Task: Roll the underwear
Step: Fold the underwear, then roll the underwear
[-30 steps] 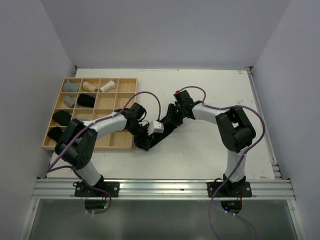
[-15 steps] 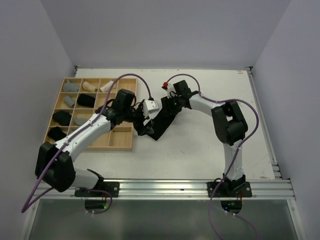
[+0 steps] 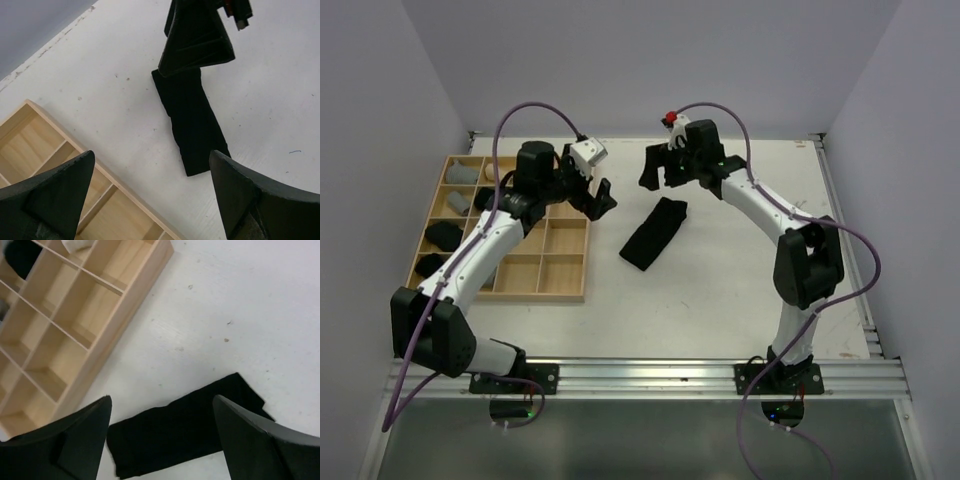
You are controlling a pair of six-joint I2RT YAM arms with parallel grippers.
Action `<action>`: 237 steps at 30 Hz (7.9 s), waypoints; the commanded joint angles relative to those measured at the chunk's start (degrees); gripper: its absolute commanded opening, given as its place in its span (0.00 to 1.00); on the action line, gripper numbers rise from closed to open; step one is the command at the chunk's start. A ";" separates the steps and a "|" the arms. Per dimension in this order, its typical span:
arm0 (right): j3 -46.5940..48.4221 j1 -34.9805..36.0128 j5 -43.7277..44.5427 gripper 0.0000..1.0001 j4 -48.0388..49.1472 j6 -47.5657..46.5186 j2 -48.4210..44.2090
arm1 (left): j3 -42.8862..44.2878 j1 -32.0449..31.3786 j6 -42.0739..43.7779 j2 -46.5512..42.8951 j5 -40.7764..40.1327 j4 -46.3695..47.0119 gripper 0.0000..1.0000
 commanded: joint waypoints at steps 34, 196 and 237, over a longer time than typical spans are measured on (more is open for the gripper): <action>-23.43 -1.24 -27.10 0.82 2.30 18.65 -6.11 | 0.85 5.01 1.04 4.45 15.26 -2.58 0.82; -45.29 6.21 2.42 0.91 -11.27 7.73 -59.37 | 26.95 -13.89 39.74 55.60 24.32 -56.99 0.00; -44.14 26.80 -0.91 0.18 12.89 -14.78 -11.12 | 26.53 -10.37 18.19 55.80 17.63 -41.89 0.27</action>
